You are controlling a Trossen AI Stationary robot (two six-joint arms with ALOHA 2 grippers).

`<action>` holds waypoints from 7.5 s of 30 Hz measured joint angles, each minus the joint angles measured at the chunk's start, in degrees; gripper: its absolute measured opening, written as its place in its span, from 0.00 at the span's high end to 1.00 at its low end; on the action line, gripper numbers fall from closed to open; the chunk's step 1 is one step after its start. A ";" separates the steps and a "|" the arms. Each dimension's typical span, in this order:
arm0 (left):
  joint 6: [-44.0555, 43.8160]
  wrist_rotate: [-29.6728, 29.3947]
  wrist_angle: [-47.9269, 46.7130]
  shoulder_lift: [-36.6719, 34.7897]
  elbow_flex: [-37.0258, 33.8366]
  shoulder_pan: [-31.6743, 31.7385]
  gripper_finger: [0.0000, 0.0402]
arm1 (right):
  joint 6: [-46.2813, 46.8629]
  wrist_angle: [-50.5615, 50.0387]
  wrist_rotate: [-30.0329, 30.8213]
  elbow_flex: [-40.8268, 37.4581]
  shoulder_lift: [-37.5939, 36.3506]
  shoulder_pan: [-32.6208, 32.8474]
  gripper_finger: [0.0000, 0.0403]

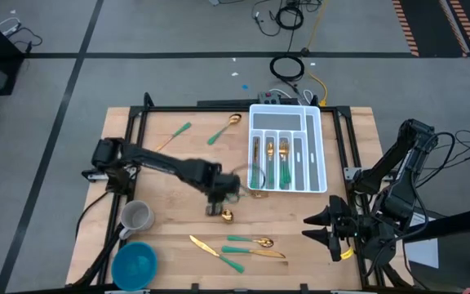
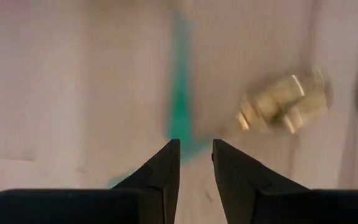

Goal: Sort silverware
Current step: Put the middle green spoon into the white cutlery tray, then put the top green table knife into the white cutlery tray

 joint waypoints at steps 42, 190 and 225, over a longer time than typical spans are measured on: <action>33.99 1.07 14.87 5.79 -8.92 -2.06 0.75 | -1.05 1.65 -0.24 0.00 -0.02 0.00 0.53; -60.58 -8.09 11.34 37.68 43.65 16.34 0.80 | -10.02 0.82 1.75 -0.02 0.13 -0.26 0.53; -29.09 -4.68 3.71 31.65 55.33 17.66 0.80 | -11.81 1.13 1.75 -0.02 0.11 -0.26 0.53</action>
